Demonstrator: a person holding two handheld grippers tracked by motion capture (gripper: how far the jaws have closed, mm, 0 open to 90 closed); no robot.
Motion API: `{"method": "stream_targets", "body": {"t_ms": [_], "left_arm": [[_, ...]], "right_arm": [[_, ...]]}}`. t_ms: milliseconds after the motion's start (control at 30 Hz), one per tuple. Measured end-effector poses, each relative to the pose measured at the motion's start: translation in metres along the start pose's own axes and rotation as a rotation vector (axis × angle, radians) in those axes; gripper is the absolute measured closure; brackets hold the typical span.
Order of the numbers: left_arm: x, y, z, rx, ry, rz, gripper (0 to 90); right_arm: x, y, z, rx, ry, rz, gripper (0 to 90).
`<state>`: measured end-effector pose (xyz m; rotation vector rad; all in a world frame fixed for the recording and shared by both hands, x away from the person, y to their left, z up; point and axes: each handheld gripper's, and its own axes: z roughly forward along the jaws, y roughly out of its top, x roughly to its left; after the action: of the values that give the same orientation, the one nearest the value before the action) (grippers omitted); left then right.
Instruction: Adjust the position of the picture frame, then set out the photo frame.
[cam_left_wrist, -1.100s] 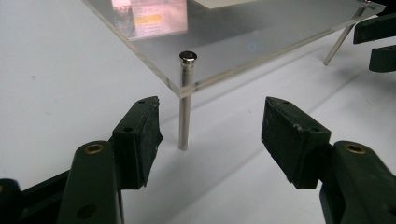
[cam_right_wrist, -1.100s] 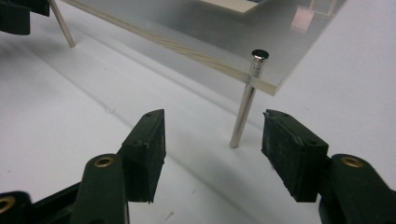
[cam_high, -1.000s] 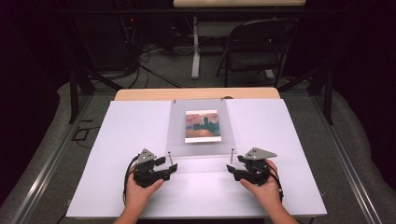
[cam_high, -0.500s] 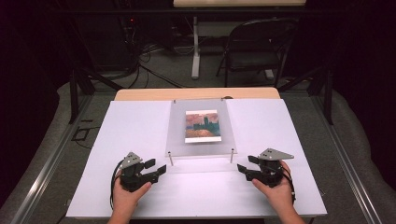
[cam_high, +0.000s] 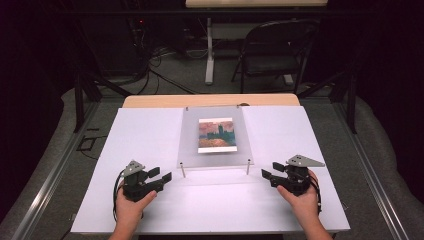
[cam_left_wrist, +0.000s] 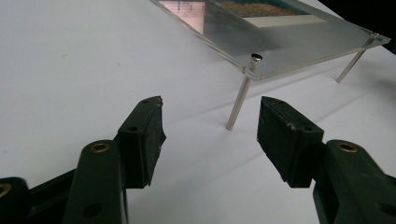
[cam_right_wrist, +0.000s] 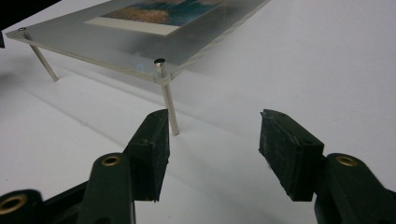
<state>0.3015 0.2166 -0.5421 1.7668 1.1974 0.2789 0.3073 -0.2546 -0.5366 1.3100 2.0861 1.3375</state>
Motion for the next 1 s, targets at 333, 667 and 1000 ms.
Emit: {"method": "stream_targets", "body": {"t_ms": [333,667,1000], "left_arm": [[0.002,0.008,0.006,0.008,-0.007,-0.021,41.6],[0.004,0.042,0.015,0.004,0.022,-0.004,37.3],[0.007,0.074,0.023,0.035,0.007,-0.005,34.0]], "right_arm": [[-0.002,0.007,0.005,-0.01,-0.009,-0.011,45.5],[-0.003,0.025,0.014,0.013,-0.057,-0.033,38.7],[-0.008,0.056,0.026,0.061,-0.038,-0.015,35.3]]}}
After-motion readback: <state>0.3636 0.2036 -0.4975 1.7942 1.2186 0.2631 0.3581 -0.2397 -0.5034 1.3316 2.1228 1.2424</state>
